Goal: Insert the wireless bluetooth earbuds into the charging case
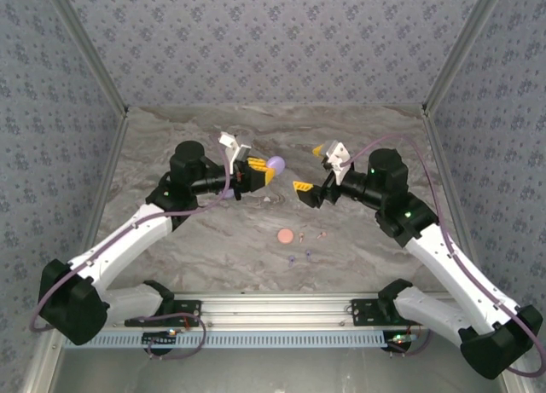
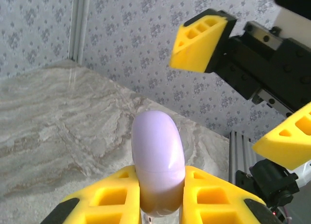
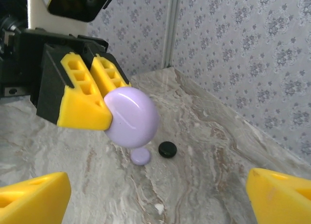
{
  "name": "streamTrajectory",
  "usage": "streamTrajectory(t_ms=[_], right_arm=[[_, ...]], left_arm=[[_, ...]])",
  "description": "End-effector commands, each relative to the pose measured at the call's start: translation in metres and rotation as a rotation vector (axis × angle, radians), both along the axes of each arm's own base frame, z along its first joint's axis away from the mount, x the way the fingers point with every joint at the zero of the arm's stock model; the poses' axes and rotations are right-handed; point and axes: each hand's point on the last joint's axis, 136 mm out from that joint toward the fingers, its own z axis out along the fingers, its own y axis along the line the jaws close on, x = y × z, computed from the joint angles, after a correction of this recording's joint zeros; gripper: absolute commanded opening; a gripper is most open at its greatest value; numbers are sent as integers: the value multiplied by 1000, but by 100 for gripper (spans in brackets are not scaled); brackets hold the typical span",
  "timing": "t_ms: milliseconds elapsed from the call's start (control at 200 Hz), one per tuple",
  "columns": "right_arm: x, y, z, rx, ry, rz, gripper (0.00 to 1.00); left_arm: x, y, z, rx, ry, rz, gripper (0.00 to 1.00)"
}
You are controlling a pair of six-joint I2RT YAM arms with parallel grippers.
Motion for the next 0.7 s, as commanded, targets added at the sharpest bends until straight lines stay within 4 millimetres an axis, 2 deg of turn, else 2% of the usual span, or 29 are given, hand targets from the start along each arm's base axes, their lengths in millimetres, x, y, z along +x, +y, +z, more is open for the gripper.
streamTrajectory(t_ms=[0, 300, 695], right_arm=[[2, 7, 15, 52, -5, 26, 93], [22, 17, 17, 32, 1, 18, 79], [32, 26, 18, 23, 12, 32, 77]], left_arm=[[-10, 0, 24, -35, -148, -17, 0], [-14, -4, 23, -20, -163, -38, 0], [-16, -6, 20, -1, -164, -57, 0]])
